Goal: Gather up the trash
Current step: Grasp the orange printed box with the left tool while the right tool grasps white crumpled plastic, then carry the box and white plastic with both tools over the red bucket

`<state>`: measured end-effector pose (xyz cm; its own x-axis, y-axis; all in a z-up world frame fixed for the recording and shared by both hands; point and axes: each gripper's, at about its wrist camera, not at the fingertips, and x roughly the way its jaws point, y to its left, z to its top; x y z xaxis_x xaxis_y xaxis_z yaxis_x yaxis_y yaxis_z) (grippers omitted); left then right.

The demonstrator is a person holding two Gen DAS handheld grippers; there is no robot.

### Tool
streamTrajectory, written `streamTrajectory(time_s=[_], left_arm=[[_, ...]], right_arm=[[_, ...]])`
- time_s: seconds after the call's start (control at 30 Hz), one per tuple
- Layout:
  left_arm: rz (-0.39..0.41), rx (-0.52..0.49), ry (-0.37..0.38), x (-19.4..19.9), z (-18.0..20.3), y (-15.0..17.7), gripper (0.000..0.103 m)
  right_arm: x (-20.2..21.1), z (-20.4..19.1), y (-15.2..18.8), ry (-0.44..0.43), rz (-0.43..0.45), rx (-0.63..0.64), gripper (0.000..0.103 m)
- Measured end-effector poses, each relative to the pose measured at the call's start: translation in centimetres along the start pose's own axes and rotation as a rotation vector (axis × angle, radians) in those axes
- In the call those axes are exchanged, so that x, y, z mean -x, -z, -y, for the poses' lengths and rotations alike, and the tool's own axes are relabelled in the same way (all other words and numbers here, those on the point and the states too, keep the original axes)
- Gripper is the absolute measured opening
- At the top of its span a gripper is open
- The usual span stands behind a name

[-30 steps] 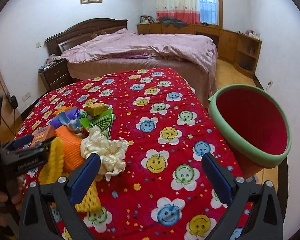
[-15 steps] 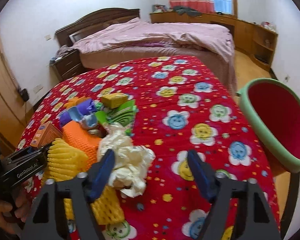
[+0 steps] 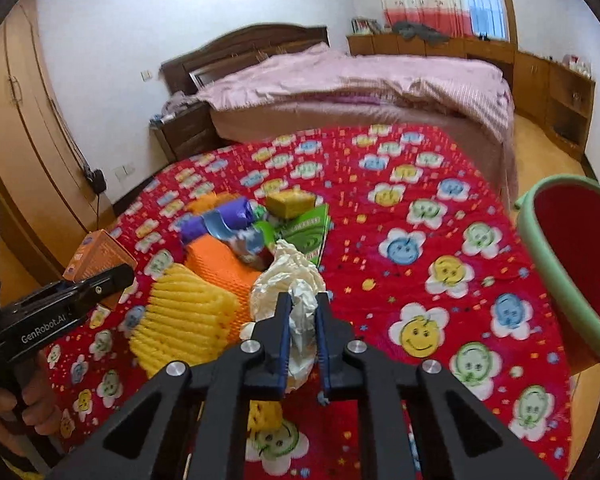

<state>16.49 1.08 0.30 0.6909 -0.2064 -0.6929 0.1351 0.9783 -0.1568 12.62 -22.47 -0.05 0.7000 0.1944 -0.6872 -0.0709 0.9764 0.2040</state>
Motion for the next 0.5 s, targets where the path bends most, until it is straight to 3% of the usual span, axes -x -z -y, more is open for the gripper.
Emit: streamTrajectory(time_s=[0.23, 0.5], left_arm=[[0.032, -0.038, 0.043, 3.3, 2.4, -0.6, 0.046], [0.031, -0.133, 0.143, 5.3, 8.0, -1.7, 0.046]], right_arm=[[5.1, 0.2, -0.5, 0.009, 0.109, 0.016, 0.013], [10.6, 2.4, -1.1, 0.041, 0.198, -0.008, 0.013]])
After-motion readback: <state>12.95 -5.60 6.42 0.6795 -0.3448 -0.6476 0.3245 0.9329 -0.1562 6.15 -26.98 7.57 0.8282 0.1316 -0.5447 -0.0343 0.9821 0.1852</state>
